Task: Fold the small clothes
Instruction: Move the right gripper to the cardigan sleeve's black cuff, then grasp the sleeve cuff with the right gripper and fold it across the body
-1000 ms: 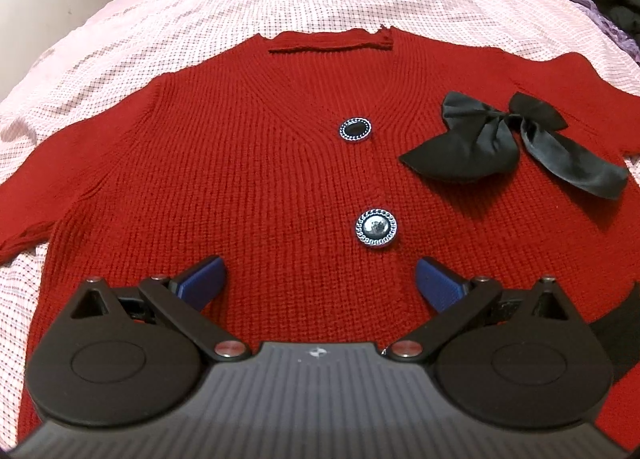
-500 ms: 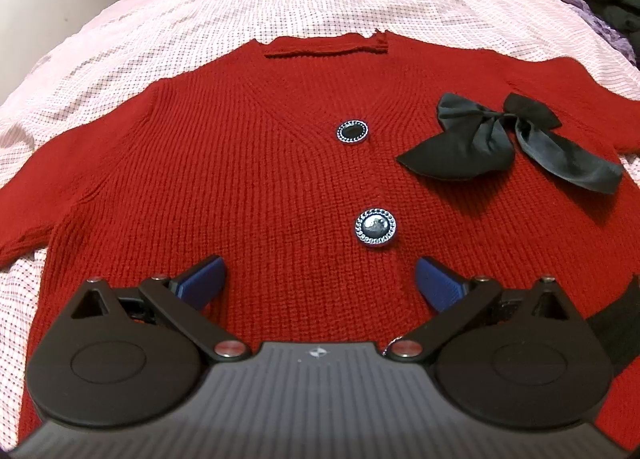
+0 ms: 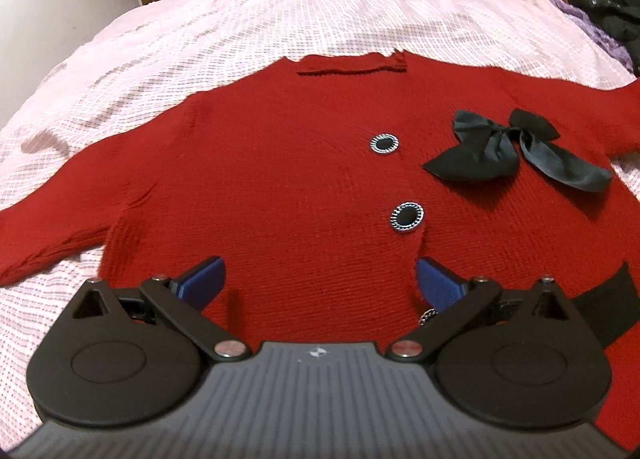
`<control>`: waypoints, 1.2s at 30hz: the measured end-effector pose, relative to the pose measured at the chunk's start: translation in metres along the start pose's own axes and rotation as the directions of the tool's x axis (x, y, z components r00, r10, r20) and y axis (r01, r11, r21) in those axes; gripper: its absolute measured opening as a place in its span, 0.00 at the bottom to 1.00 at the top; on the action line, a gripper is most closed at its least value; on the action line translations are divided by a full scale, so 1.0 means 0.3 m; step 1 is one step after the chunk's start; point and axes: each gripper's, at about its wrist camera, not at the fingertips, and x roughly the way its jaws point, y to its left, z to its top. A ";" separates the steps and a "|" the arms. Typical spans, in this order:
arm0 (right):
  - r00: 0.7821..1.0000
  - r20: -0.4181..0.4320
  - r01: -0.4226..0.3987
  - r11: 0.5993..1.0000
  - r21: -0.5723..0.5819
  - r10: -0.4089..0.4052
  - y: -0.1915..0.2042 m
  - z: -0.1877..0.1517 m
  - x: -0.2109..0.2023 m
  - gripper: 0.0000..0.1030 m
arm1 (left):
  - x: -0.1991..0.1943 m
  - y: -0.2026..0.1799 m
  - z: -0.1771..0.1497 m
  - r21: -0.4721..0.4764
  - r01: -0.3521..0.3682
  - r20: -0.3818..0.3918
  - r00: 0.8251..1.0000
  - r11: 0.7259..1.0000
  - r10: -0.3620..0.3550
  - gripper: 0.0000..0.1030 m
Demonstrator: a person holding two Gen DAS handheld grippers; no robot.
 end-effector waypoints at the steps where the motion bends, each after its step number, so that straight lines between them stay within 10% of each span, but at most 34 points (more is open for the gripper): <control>1: 1.000 -0.002 -0.010 1.000 -0.006 0.010 0.023 -0.002 -0.004 0.14 | -0.006 0.009 0.000 -0.004 0.002 0.002 1.000 1.000 -0.002 1.00; 25: 0.973 -0.058 -0.231 0.957 -0.176 0.224 0.556 -0.106 0.013 0.14 | -0.101 0.280 -0.038 -0.140 -0.055 0.062 0.996 0.989 0.064 1.00; 36: 0.944 -0.168 -0.320 0.909 -0.266 0.283 0.849 -0.336 0.087 0.13 | -0.105 0.431 -0.086 -0.235 -0.075 0.056 0.994 0.969 0.091 1.00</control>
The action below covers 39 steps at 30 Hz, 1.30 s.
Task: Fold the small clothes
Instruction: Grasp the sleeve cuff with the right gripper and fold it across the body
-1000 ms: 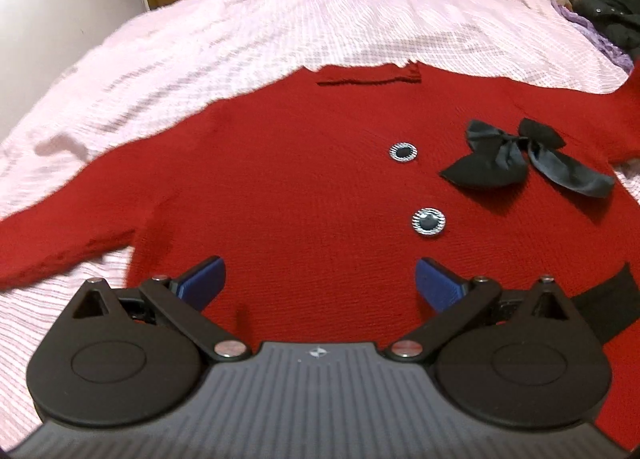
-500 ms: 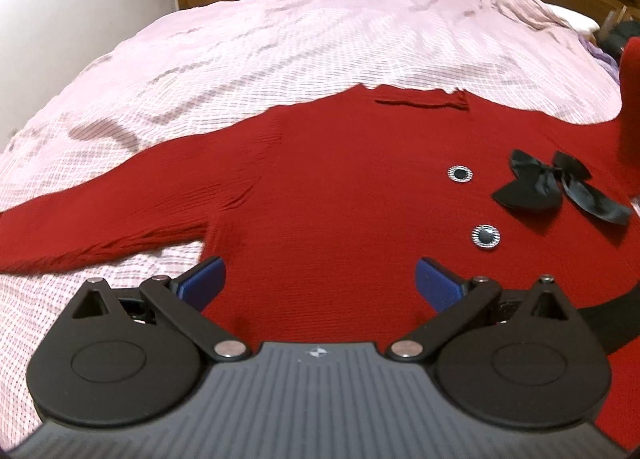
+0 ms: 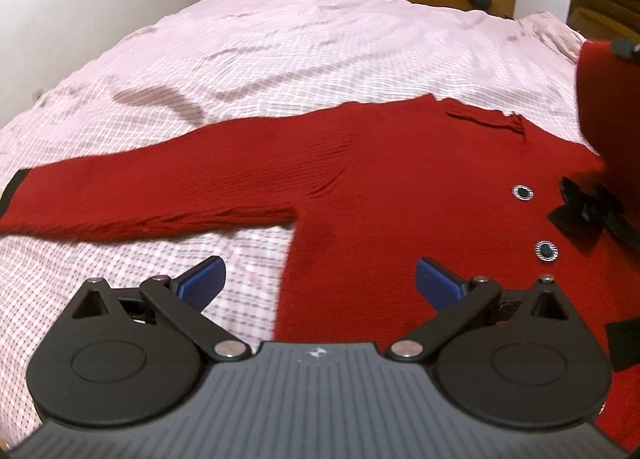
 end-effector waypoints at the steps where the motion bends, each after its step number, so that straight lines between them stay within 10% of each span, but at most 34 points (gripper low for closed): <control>1: 1.000 -0.022 -0.003 1.000 -0.010 0.003 0.024 -0.033 0.024 0.13 | 0.003 0.014 -0.003 -0.009 -0.002 -0.003 1.000 1.000 0.002 1.00; 15: 0.935 -0.354 -0.020 0.998 -0.061 -0.003 0.159 -0.328 0.230 0.25 | 0.038 0.102 -0.035 -0.072 0.001 -0.029 1.000 0.997 -0.003 1.00; 21: 0.923 -0.370 -0.075 0.992 0.104 0.108 0.131 -0.318 0.188 0.65 | 0.038 0.097 -0.039 -0.075 0.016 -0.029 0.999 0.997 -0.018 1.00; 39: 0.906 -0.410 -0.063 0.990 0.123 0.109 0.015 -0.308 -0.168 0.70 | -0.034 -0.020 -0.018 0.010 0.045 0.008 0.999 0.999 -0.045 1.00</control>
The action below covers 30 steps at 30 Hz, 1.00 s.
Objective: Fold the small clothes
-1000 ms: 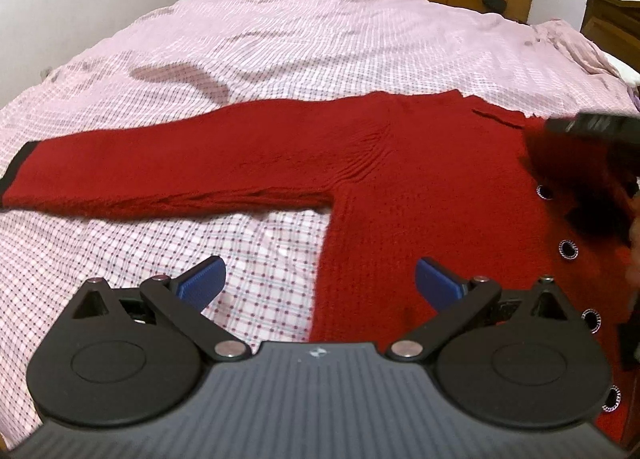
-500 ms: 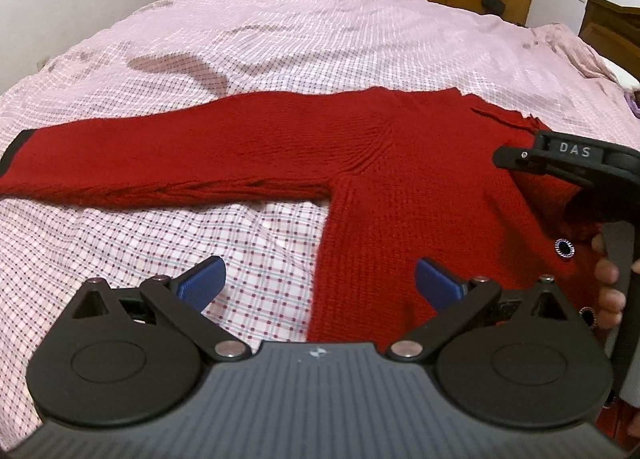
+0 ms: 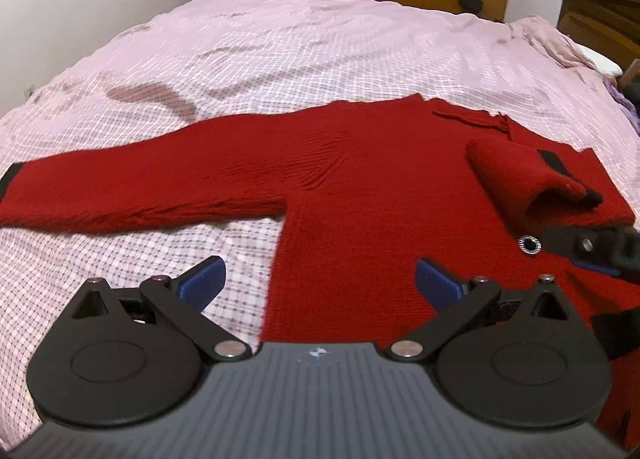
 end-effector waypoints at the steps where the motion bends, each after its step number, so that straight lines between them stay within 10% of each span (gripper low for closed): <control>1: 1.000 0.005 0.008 1.000 -0.004 -0.008 -0.010 -0.005 -0.016 0.70 | -0.002 -0.013 0.003 0.010 0.003 0.002 1.000 1.000 -0.003 1.00; 17: 0.976 0.118 0.178 0.983 0.043 -0.182 -0.230 -0.009 -0.157 0.70 | 0.016 -0.319 0.097 0.222 0.062 0.036 0.997 0.973 -0.071 1.00; 30: 0.963 0.167 0.184 0.967 0.178 -0.213 -0.376 0.000 -0.136 0.70 | 0.169 -0.685 0.139 0.505 0.028 0.080 0.994 0.863 -0.080 0.94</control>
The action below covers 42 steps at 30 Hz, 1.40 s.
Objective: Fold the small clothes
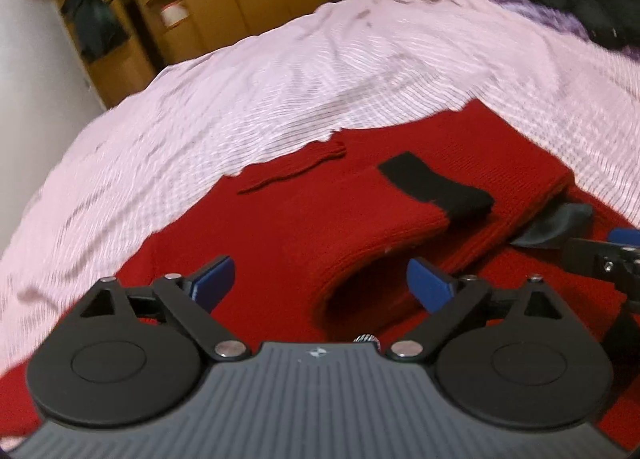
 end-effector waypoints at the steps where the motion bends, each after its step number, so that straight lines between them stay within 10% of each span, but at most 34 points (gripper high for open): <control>1: 1.000 0.002 -0.003 1.000 0.002 0.003 -0.002 -0.004 -0.001 0.70 | 0.018 -0.019 0.006 0.021 -0.002 0.000 1.000 1.000 0.002 0.92; 4: 1.000 0.007 -0.008 1.000 -0.003 0.008 -0.008 -0.012 -0.001 0.70 | 0.072 -0.055 0.015 0.053 0.022 -0.004 1.000 0.998 -0.022 0.85; 8: 1.000 0.010 -0.012 1.000 -0.009 0.012 -0.012 -0.016 0.001 0.70 | 0.125 -0.066 0.027 0.018 0.060 -0.015 0.998 0.998 -0.060 0.40; 11: 1.000 0.011 -0.016 1.000 -0.014 0.016 -0.013 -0.019 0.000 0.70 | 0.115 -0.012 0.032 -0.092 0.090 0.005 0.996 0.992 -0.090 0.29; 21: 1.000 0.015 -0.009 1.000 -0.009 0.009 -0.006 -0.028 -0.002 0.69 | 0.078 0.266 -0.050 -0.432 0.039 -0.031 0.998 0.901 -0.058 0.29; 27: 1.000 0.011 0.002 1.000 -0.015 -0.001 -0.001 -0.025 0.003 0.70 | 0.080 0.392 -0.153 -0.571 0.013 -0.083 0.994 0.821 -0.073 0.52; 42: 0.998 -0.041 -0.054 0.993 -0.101 0.050 0.045 0.066 -0.029 0.70 | -0.051 0.563 -0.301 -0.579 0.002 -0.078 0.995 0.815 -0.058 0.63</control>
